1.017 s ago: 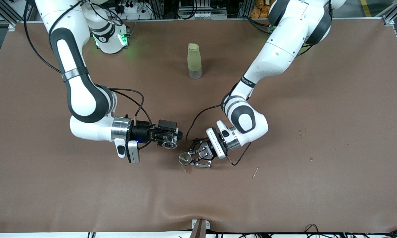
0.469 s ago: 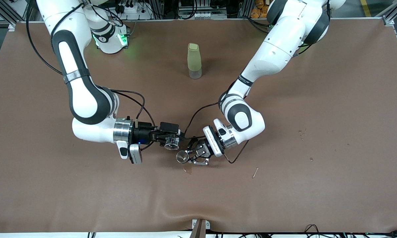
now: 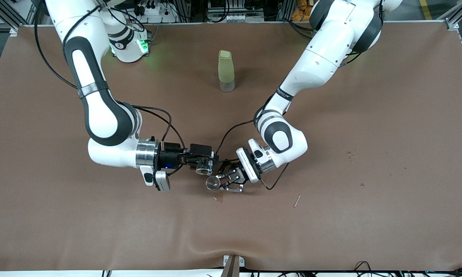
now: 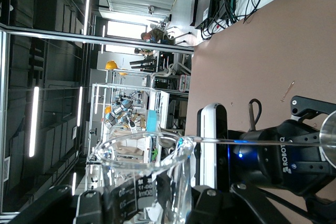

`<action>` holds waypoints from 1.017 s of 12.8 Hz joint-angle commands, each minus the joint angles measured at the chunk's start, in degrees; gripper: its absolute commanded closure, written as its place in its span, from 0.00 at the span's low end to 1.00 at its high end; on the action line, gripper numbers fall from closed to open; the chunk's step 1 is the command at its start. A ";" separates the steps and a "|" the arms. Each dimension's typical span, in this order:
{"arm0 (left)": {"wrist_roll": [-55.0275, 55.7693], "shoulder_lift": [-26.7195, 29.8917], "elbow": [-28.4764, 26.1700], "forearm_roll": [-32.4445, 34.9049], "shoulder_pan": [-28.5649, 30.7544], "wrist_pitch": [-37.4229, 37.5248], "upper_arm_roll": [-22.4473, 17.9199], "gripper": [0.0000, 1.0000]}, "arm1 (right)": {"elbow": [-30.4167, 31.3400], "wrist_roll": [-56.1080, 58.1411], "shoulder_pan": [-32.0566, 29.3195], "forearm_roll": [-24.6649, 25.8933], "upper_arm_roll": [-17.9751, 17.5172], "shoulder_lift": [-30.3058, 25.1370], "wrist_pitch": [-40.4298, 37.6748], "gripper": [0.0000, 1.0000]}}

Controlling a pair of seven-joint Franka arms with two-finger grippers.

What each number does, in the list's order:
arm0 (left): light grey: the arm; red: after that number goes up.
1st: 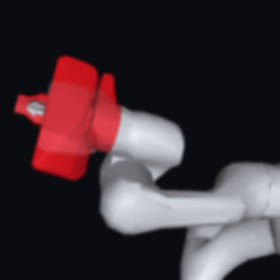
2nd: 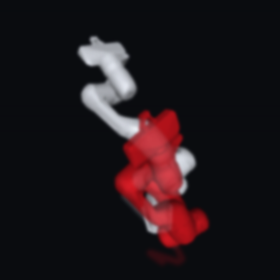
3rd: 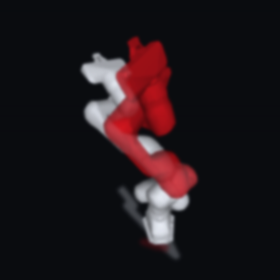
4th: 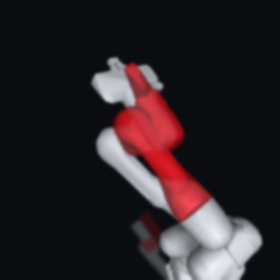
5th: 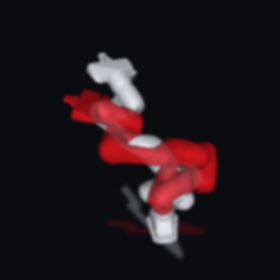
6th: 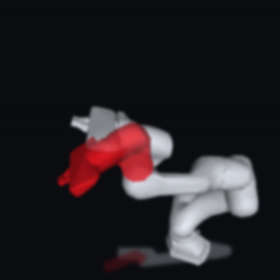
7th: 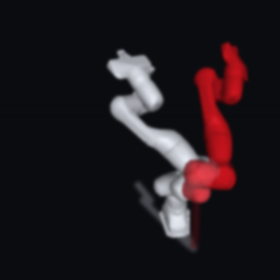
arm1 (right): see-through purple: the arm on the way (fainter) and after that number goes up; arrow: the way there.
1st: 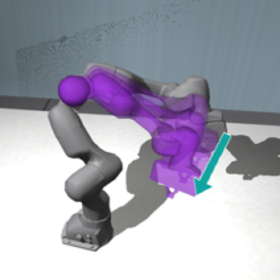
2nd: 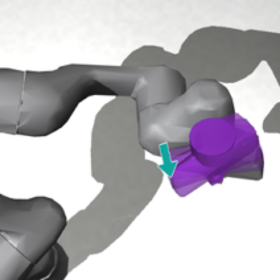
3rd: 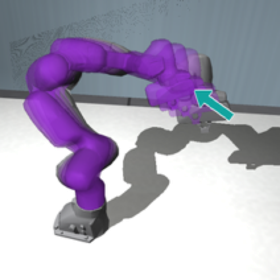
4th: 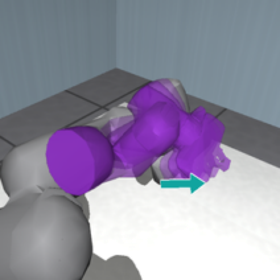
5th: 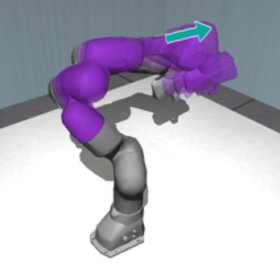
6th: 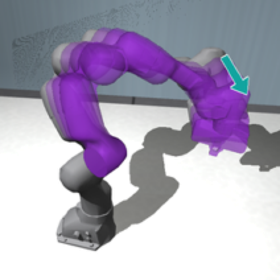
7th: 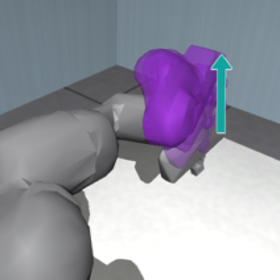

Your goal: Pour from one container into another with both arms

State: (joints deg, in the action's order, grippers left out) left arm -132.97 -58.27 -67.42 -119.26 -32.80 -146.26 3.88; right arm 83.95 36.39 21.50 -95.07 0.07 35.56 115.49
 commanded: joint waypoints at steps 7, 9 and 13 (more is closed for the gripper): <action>-0.10 -0.71 2.29 -2.21 -1.12 -1.14 -1.42 1.00 | -1.51 -4.48 1.35 -3.19 0.46 0.92 -0.26 1.00; -0.10 -0.53 2.20 -2.21 -1.12 -1.14 -1.42 1.00 | -1.51 -5.10 1.36 -3.89 0.46 0.92 -0.26 1.00; -0.10 0.26 0.98 -2.82 -0.34 -0.61 -1.33 1.00 | -0.89 -5.10 1.62 -6.00 0.46 0.92 -0.17 1.00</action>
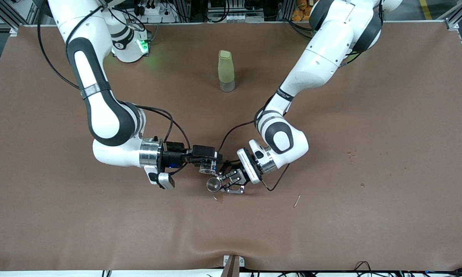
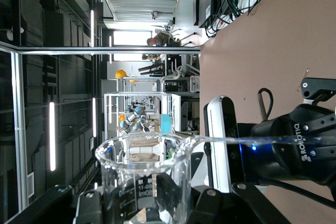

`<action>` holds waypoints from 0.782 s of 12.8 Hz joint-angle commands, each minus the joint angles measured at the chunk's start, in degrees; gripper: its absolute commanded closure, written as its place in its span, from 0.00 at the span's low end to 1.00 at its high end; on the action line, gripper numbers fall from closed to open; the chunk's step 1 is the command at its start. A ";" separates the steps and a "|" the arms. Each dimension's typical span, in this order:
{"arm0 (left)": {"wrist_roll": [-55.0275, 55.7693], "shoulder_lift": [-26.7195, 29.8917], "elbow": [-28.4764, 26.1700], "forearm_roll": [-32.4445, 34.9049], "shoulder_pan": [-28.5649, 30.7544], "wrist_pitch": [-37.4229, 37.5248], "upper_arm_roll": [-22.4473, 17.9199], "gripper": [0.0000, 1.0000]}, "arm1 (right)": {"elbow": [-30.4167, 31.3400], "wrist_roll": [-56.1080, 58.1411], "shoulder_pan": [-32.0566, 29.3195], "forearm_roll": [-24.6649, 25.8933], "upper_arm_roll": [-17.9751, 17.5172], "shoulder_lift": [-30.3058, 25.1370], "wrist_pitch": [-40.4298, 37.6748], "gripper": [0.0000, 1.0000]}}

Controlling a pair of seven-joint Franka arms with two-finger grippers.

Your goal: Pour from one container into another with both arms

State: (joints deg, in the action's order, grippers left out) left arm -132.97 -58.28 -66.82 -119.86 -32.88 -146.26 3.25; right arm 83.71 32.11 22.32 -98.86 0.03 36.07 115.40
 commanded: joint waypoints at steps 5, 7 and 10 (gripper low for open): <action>-0.19 0.71 -0.33 -2.22 -0.08 -0.51 -0.61 1.00 | -0.48 -0.82 1.32 -4.93 0.50 0.84 0.35 1.00; -0.10 0.71 -0.33 -2.13 0.01 -0.51 -0.61 1.00 | -0.48 -0.82 1.50 -6.94 0.50 1.11 0.44 1.00; -0.19 0.80 -0.50 -2.13 0.01 -0.07 -0.52 1.00 | -0.48 -0.74 1.50 -9.59 0.50 1.81 0.61 1.00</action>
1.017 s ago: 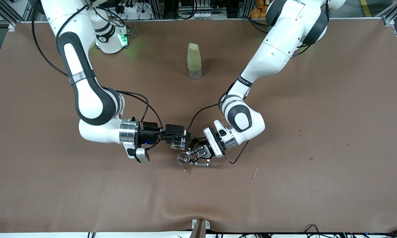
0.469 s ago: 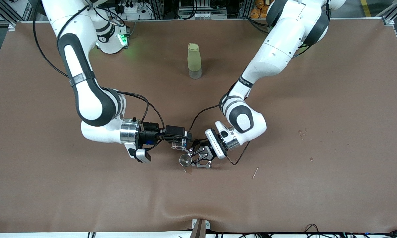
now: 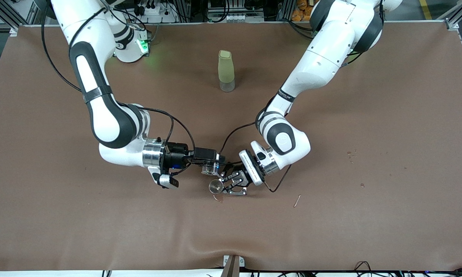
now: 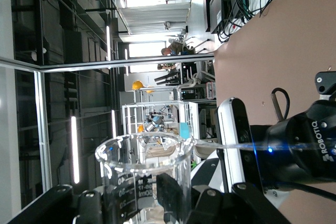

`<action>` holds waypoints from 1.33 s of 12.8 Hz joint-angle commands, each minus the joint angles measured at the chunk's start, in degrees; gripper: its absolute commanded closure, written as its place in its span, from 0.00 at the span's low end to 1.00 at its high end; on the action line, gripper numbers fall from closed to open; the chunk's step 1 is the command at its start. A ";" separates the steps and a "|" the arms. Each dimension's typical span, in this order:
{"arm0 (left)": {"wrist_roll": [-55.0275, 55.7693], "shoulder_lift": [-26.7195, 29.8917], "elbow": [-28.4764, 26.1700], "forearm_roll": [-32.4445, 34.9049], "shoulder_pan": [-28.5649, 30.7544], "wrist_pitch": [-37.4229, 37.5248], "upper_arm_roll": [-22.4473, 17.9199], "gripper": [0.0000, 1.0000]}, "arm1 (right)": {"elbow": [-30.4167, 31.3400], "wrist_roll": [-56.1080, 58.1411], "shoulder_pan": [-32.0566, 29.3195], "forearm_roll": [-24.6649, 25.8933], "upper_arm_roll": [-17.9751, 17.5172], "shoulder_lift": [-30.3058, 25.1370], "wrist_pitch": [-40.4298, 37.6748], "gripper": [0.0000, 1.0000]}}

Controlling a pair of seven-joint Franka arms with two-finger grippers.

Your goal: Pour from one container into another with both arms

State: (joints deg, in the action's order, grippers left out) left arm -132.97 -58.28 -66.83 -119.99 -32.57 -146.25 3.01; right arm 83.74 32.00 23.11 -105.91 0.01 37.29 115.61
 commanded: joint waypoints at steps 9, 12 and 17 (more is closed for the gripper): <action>-0.19 0.80 -0.85 -2.09 0.05 0.70 -0.28 1.00 | -0.33 -0.63 1.15 -7.21 0.52 1.64 4.54 1.00; -0.19 0.88 -0.85 -2.17 0.23 0.70 -0.28 1.00 | -0.15 -0.63 1.06 -8.97 0.52 2.35 4.54 1.00; -0.10 0.80 -0.85 -2.17 0.23 0.70 -0.28 1.00 | 0.72 -0.71 1.23 -11.51 0.52 2.52 4.45 1.00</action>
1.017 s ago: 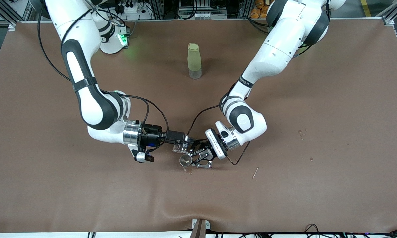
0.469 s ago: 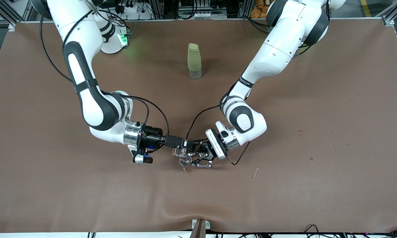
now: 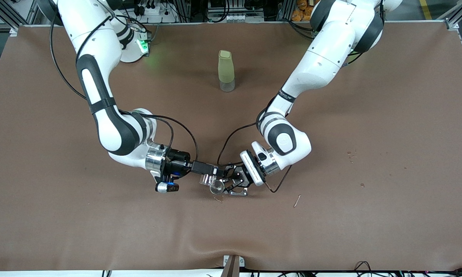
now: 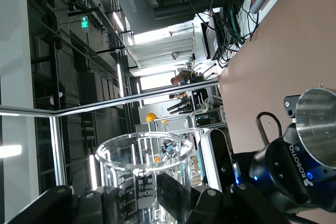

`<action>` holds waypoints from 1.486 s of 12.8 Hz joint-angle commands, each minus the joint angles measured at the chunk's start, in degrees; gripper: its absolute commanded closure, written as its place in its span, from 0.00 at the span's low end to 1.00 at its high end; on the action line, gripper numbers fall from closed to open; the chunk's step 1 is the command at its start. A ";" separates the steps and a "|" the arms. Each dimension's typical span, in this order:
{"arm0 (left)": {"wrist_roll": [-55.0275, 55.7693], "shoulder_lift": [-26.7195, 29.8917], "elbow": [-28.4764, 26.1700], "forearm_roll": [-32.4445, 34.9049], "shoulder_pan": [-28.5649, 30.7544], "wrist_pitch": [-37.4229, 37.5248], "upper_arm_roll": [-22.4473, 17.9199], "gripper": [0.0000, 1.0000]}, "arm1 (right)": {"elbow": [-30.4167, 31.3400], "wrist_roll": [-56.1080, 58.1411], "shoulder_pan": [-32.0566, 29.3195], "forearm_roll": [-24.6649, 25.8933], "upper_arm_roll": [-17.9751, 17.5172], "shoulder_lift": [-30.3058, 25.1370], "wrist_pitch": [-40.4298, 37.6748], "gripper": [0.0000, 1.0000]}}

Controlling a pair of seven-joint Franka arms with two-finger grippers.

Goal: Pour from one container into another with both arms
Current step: 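Carry the jigger back with the left gripper while the right gripper returns the beaker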

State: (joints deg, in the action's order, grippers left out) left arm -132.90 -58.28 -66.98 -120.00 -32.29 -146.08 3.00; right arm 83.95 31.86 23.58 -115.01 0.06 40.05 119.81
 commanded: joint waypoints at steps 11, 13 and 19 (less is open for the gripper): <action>-0.34 1.94 -4.63 -1.29 5.99 9.65 -0.37 1.00 | -0.99 7.23 -4.93 9.87 1.00 -0.59 -0.37 1.00; -0.96 2.99 -12.43 1.41 9.94 17.28 -0.37 1.00 | -0.99 12.49 -7.57 14.26 1.00 -0.67 -0.55 1.00; 7.03 5.10 -13.26 23.02 26.37 34.25 0.07 1.00 | 0.07 36.12 -20.04 26.83 1.09 -0.15 -9.75 1.00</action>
State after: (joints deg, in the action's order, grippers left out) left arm -128.09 -56.55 -77.36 -101.97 -10.56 -117.25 2.18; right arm 83.29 60.79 8.36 -92.01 2.14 40.04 113.56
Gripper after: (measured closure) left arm 0.793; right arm 0.877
